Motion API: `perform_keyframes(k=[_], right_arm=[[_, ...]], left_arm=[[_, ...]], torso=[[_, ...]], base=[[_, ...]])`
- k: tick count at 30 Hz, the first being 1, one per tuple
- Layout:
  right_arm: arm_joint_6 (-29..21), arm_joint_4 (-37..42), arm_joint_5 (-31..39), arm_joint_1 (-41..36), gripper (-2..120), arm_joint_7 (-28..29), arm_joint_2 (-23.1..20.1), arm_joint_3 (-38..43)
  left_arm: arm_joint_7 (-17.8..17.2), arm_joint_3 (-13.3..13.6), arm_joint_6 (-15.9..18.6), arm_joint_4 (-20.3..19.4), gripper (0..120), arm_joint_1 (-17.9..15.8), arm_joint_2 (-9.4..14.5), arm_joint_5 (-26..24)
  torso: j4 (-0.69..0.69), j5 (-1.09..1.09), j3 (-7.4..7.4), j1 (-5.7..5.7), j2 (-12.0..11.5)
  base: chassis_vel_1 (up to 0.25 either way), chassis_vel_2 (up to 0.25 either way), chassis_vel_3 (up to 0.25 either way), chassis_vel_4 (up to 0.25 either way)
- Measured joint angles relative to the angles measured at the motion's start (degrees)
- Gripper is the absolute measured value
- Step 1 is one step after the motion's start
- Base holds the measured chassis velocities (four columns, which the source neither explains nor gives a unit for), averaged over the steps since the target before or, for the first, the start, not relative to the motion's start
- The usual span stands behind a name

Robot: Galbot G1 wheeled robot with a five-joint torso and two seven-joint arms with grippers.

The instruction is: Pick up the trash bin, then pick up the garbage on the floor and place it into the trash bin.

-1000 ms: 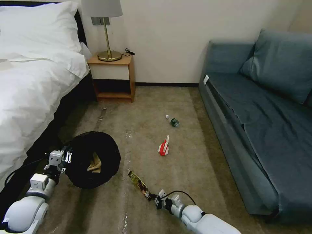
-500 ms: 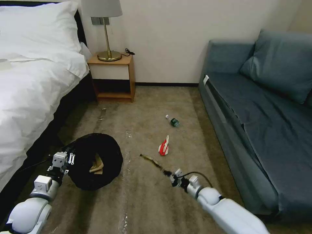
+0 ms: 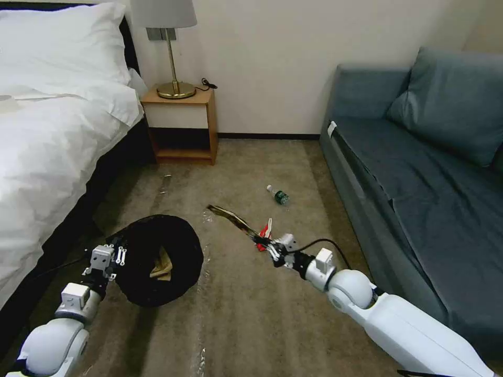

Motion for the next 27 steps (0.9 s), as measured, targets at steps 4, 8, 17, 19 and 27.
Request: perform_keyframes(k=[4, 8, 17, 19, 27], right_arm=[[-1.5, 1.5, 0.4, 0.6, 0, 1.4, 1.7, -1.9], [-2.7, 2.2, 0.9, 0.8, 0, 2.8, 3.1, -4.1], [-2.5, -0.4, 0.1, 0.4, 0, 6.5, 7.5, -10.2], [-2.4, -1.3, 0.1, 0.7, 0, 7.0, 8.7, -10.7], [-2.1, -4.4, -0.9, 1.5, 0, 10.2, 14.0, -13.3]], left_arm=[[-0.1, 0.7, -0.2, -0.3, 7, 0.1, -0.7, 0.5], [-0.3, 1.5, -0.2, -0.6, 7, 0.1, -1.4, 1.1], [-0.7, 2.6, -0.2, -1.2, 7, 0.1, -2.3, 1.8], [-0.7, 2.7, -0.2, -1.3, 7, 0.1, -2.5, 1.8], [-0.8, 3.5, -0.4, -1.3, 7, 0.1, -3.4, 2.1]], torso=[[0.0, 0.0, 0.0, 0.0, 0.0], [0.0, 0.0, 0.0, 0.0, 0.0], [-0.01, 0.0, 0.0, 0.0, 0.0], [-0.01, 0.01, 0.0, 0.01, 0.0], [-0.01, -0.01, 0.0, 0.01, 0.0]], base=[[0.0, 0.0, 0.0, 0.0], [0.0, 0.0, 0.0, 0.0], [0.0, 0.0, 0.0, 0.0], [0.0, 0.0, 0.0, 0.0], [0.0, 0.0, 0.0, 0.0]])
